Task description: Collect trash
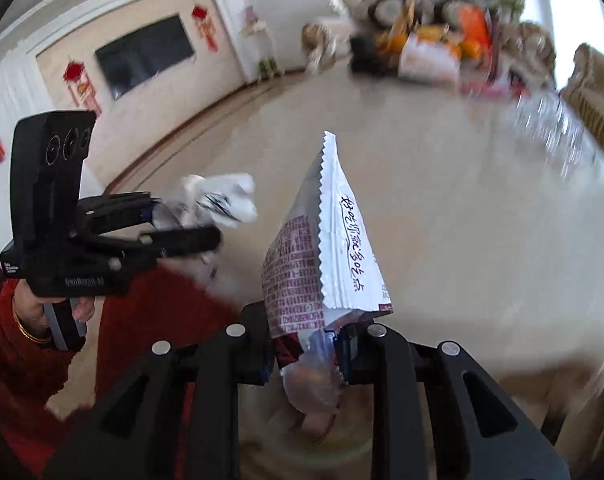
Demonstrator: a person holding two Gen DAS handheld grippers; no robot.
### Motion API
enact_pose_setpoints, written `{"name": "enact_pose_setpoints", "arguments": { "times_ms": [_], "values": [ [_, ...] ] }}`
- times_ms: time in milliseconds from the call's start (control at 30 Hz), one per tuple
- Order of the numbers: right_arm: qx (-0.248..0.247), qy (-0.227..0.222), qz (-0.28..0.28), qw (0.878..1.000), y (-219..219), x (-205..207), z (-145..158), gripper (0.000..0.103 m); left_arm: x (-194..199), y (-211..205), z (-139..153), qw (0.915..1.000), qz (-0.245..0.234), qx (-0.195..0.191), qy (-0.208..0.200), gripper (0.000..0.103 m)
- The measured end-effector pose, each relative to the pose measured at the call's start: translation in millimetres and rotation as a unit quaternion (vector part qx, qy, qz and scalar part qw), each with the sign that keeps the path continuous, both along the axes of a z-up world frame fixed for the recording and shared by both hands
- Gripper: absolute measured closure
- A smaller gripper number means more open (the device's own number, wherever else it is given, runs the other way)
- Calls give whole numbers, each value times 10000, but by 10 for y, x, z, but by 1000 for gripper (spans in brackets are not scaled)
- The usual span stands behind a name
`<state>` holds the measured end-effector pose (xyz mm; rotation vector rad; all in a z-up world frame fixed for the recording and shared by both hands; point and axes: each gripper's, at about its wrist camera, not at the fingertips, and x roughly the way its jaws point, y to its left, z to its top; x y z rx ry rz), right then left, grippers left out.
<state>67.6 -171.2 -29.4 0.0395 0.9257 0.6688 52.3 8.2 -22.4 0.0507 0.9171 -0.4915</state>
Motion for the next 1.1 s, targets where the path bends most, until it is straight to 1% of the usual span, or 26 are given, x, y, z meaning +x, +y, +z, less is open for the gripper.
{"name": "enact_pose_setpoints", "arguments": {
  "times_ms": [33,67,100,133,167,200,233,267,300,333,367,500,567,600,633,667,700,733,767,800,867,900,1000,1100],
  "values": [
    [-73,257,50,9996,39,-78,-162,81,-113,-34,-177,9997,30,40,242,58],
    [-248,448,41,9987,77,-123,-350,81,-176,-53,-336,9988,48,9,480,58],
    [-528,657,43,9964,121,-132,-585,81,-213,-64,-506,9977,99,-34,677,58],
    [-792,885,0,9929,152,-103,-846,81,-228,-88,-709,9959,178,-16,885,58],
    [-956,1014,-56,9902,166,-71,-1004,81,-199,-123,-988,9927,281,67,1169,58],
    [-1154,1271,-94,9851,187,-11,-1259,81,-179,-144,-1185,9904,347,129,1331,58],
    [-1205,1406,-168,9826,188,28,-1400,81,-161,-161,-1374,9874,433,206,1507,58],
    [-1251,1505,-252,9803,189,61,-1514,81,-137,-164,-1590,9828,531,205,1758,58],
    [-1280,1680,-296,9770,199,98,-1639,81,-131,-162,-1698,9802,585,208,1881,58],
    [-1287,1732,-348,9758,207,112,-1691,81,-119,-148,-1812,9763,673,245,2040,58],
    [-1332,1730,-344,9753,228,85,-1708,81,-129,-135,-1846,9752,687,219,2093,58],
    [-1600,1639,-210,9732,378,92,-1714,80,-118,-88,-1848,9760,826,296,1994,58],
    [-1727,1568,-192,9722,405,55,-1742,79,-100,-68,-1889,9749,869,331,2025,57],
    [-1790,1549,-176,9714,424,-15,-1773,75,-77,-69,-1892,9741,876,364,2052,54],
    [-1863,1530,-166,9704,441,-54,-1792,66,-89,-76,-1892,9732,881,406,2085,53],
    [-1930,1495,-184,9696,444,-78,-1813,57,-88,-87,-1917,9717,897,489,2131,43],
    [-1998,1444,-216,9689,450,-88,-1813,45,-94,-114,-1928,9705,921,577,2152,27],
    [-2052,1423,-250,9680,429,-72,-1825,41,-114,-118,-1918,9700,945,626,2149,24],
    [-2065,1438,-279,9674,410,-60,-1834,39,-125,-98,-1914,9696,992,629,2145,19],
    [-2039,1501,-334,9668,388,-54,-1842,35,-127,-75,-1904,9693,1039,619,2141,15],
    [-2038,1581,-456,9651,308,-37,-1818,16,-143,-18,-1866,9701,1134,582,2064,11],
    [-1939,1625,-509,9661,279,-32,-1795,7,-143,4,-1836,9708,1161,572,2022,10],
    [-1755,1635,-592,9690,235,-19,-1679,7,-160,36,-1669,9745,1254,593,1765,10],
    [-1646,1488,-696,9726,245,-29,-1503,7,-175,25,-1438,9783,1324,564,1488,10]
  ]
}}
